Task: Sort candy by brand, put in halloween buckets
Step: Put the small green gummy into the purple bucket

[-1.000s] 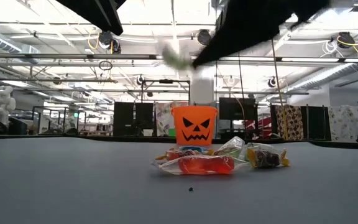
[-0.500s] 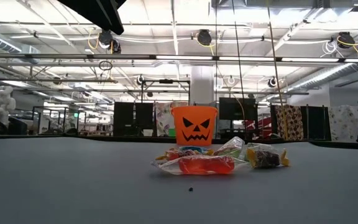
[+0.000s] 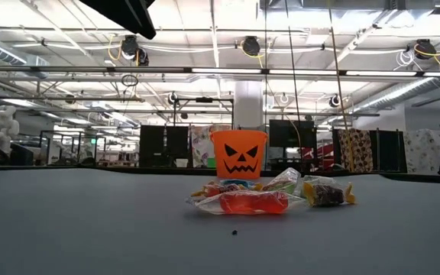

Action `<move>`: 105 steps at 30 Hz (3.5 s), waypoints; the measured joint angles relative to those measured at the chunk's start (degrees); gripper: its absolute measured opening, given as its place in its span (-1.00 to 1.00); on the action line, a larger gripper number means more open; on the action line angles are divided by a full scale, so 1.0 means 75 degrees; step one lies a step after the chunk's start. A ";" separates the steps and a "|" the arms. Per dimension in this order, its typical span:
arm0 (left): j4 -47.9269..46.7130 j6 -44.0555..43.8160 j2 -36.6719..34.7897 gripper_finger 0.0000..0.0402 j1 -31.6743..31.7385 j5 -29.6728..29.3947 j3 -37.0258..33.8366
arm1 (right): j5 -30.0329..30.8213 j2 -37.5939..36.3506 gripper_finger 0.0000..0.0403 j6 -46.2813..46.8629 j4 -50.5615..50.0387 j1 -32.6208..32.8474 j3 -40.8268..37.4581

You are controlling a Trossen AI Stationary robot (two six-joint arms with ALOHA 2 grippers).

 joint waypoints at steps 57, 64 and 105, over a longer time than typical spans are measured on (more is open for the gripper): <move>0.0945 0.0082 -0.0003 -0.29 0.0000 -0.0306 0.0000 | -0.3972 0.0390 -0.22 0.8620 -0.3872 0.0870 0.0493; 0.0994 0.0079 -0.0003 -0.29 0.0000 -0.0447 0.0000 | -0.3876 0.1738 -0.22 0.3237 -0.2068 -0.1051 0.0493; 0.0971 0.0000 -0.0003 -0.29 0.0001 -0.1201 0.0000 | -0.8415 0.3944 -0.37 -0.2871 0.1577 -0.4129 -0.0609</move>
